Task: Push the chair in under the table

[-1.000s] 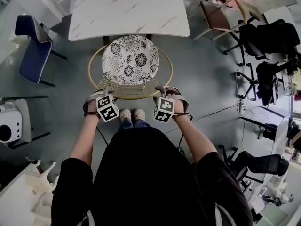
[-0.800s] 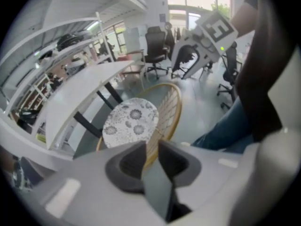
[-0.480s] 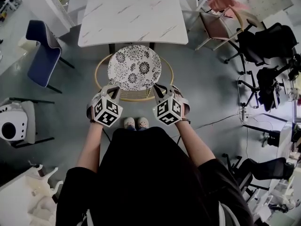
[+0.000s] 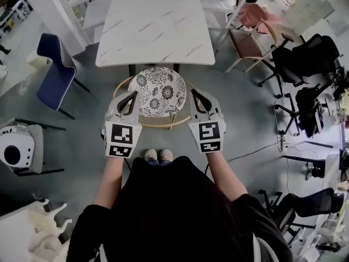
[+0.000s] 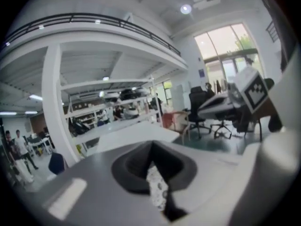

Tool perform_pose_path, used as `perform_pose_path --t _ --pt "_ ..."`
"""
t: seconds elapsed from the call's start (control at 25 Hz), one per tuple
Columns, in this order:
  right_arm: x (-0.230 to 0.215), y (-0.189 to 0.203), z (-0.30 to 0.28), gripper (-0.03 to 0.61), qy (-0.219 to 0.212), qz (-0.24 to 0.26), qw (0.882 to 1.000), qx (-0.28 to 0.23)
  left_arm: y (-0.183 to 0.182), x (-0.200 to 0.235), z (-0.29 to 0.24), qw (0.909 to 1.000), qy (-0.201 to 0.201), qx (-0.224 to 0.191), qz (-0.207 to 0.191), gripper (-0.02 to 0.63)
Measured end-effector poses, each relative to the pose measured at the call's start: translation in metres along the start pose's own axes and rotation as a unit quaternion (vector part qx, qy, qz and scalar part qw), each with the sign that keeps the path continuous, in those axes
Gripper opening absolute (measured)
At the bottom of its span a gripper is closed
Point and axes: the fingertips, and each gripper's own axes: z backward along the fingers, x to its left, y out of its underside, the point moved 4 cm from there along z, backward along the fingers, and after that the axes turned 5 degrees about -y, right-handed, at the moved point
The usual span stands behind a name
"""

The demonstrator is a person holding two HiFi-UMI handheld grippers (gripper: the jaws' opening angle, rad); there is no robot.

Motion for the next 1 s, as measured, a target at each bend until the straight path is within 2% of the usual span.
perform_pose_path --t 0.24,0.48,0.76,1.0 --pt "-0.019 -0.046 0.026 0.023 0.032 -0.07 0.994 -0.077 -0.052 0.021 0.033 0.9928 -0.054 -0.078 0.074 0.008" --pt "-0.019 -0.072 0.049 0.023 0.056 -0.076 0.989 -0.116 -0.07 0.034 0.056 0.9838 -0.085 -0.121 0.102 0.008" --pt "-0.007 -0.088 0.056 0.021 0.045 -0.075 0.986 -0.139 -0.072 0.035 0.065 0.9821 -0.096 -0.132 0.095 0.008" --pt "-0.002 -0.089 0.054 0.02 0.036 -0.077 0.987 -0.139 -0.076 0.028 0.067 0.9836 -0.086 -0.136 0.082 0.008"
